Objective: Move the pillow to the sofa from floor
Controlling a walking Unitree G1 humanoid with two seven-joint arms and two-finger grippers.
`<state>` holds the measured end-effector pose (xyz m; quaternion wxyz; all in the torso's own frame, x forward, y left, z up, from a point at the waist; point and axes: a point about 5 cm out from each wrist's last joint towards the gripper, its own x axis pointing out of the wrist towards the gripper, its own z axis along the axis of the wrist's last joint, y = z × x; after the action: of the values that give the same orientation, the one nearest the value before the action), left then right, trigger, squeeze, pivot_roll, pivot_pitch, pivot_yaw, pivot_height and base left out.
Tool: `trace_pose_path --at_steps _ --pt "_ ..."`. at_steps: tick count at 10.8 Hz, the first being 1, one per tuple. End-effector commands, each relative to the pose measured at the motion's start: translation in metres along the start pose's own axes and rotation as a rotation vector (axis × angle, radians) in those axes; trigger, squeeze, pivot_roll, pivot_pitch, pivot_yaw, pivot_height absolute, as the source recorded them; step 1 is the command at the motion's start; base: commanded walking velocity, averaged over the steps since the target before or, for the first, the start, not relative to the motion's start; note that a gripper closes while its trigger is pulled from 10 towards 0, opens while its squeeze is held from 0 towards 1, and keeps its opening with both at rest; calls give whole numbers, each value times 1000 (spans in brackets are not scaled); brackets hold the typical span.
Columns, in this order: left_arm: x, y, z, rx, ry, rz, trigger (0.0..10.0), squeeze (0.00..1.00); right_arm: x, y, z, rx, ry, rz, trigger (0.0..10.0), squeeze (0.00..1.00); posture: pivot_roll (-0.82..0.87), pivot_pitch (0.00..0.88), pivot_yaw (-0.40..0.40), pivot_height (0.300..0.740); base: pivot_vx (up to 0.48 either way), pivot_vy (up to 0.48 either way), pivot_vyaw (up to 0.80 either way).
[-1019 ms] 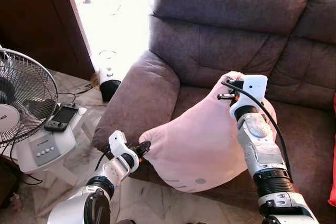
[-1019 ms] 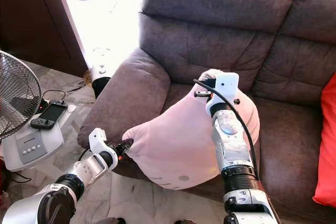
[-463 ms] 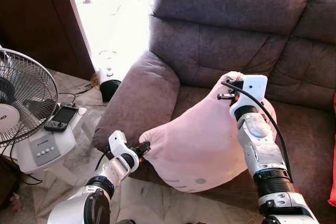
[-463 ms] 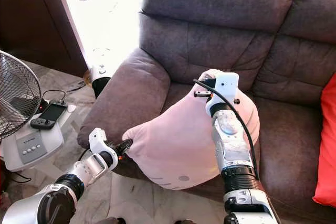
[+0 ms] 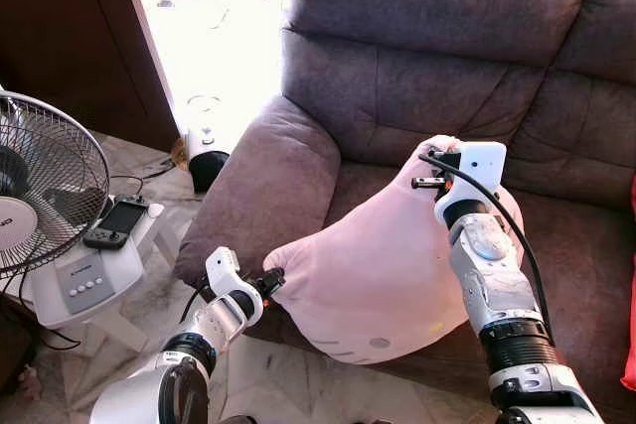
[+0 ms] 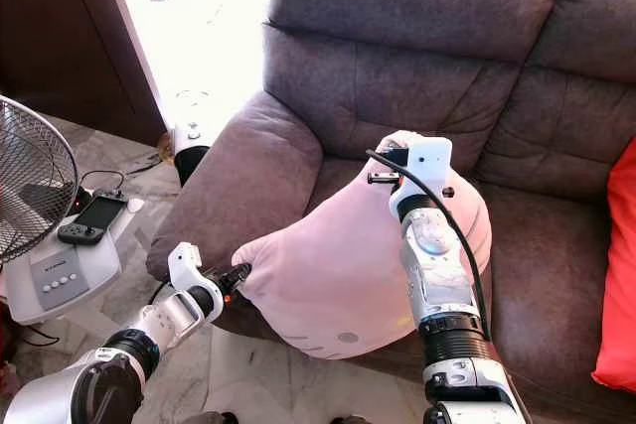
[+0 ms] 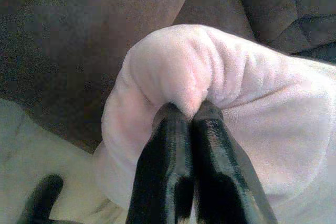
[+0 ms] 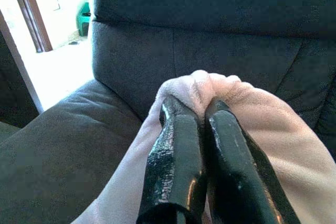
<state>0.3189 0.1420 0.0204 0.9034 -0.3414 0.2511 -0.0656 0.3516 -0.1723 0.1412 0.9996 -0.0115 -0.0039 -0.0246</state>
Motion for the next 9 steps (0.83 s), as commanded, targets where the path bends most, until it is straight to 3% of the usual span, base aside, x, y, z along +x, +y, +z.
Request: trace_pose_path --at_steps 1,2,4,6,7,9 --pt "-7 -35 90 325 -407 -77 10000 0 8 -15 50 -48 -181 -121 10000 0 27 23 -42 740 0 0 0" --pt "-11 -43 102 381 -471 -95 10000 0 9 -14 50 -53 -182 -122 10000 0 30 17 -41 740 0 0 0" --pt "-9 -42 95 385 -460 -72 10000 0 7 -5 30 -38 -122 -60 10000 0 29 13 -35 740 0 0 0" --pt "-13 -46 95 419 -502 -58 10000 0 4 -8 23 -41 -104 -77 10000 0 28 16 -35 740 0 0 0" --pt "-16 -51 100 476 -549 -47 10000 0 0 -13 13 -64 -77 -110 10000 0 27 22 -39 740 0 0 0" --pt "-22 -66 96 669 -600 -71 10000 0 -24 -22 -24 -74 5 -189 10000 0 34 34 -36 740 0 0 0"
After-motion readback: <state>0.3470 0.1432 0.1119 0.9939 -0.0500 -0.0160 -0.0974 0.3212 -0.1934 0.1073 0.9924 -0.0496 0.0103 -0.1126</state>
